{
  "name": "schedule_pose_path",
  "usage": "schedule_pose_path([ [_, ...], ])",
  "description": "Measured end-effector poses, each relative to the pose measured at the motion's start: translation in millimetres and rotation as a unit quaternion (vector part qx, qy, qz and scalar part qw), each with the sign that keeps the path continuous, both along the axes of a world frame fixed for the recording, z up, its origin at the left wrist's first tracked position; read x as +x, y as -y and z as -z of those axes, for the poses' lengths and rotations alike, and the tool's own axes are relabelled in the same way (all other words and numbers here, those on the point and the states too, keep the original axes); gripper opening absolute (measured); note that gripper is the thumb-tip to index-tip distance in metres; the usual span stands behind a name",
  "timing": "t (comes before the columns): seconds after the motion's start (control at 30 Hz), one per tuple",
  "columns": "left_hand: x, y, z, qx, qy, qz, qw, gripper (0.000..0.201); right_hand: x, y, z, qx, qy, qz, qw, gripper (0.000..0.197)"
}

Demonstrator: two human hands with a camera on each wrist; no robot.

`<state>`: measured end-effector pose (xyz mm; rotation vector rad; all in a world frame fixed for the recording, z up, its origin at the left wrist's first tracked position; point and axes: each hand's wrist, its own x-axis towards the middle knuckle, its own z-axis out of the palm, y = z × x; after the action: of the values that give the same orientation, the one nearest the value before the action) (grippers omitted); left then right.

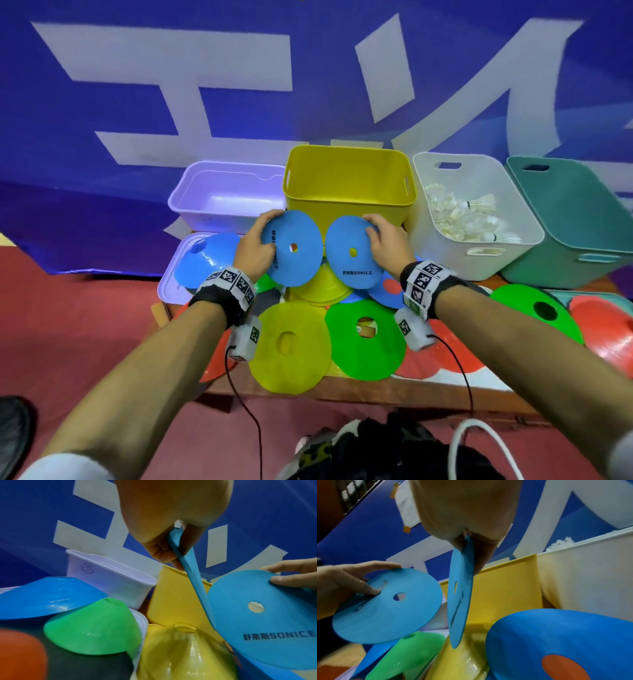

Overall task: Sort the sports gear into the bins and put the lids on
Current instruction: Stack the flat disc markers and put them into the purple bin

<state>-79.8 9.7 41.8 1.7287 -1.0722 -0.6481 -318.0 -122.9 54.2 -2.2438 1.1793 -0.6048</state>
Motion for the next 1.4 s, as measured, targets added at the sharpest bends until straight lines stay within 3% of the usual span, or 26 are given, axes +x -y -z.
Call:
schedule_pose_path([
  [0.17,-28.2,45.7,-16.2,-0.015,-0.024,0.054,0.998,0.070,-32.6,26.2,-22.6,0.069,0.067,0.077,0.992,0.028],
  [0.37,-91.3,99.3,-28.9,-0.028,-0.071,0.099,0.992,0.071,-87.4,56.9,-36.3,0.035,0.082,0.166,0.982,0.029],
  [0.8,-253.7,200.5,-52.5,-0.040,-0.062,0.140,0.987,0.069,-265.8,152.8,-59.7,0.033,0.156,0.257,0.953,0.027],
  [1.03,-335.6,244.4,-54.0,-0.029,-0.050,0.148,0.987,0.072,-361.5,203.6,-53.9,0.061,0.201,0.326,0.922,0.030],
  [1.2,-365.7,259.8,-44.8,-0.018,-0.051,0.139,0.989,0.072,-393.9,233.0,-47.8,0.080,0.168,0.329,0.926,0.035],
  [1.33,-374.5,266.2,-39.9,-0.006,-0.045,0.136,0.990,0.071,-399.8,251.3,-38.2,0.127,0.063,0.305,0.942,0.063],
  [1.4,-376.6,268.6,-40.6,-0.007,-0.050,0.131,0.990,0.071,-398.8,253.6,-32.9,0.141,0.033,0.290,0.946,0.067],
])
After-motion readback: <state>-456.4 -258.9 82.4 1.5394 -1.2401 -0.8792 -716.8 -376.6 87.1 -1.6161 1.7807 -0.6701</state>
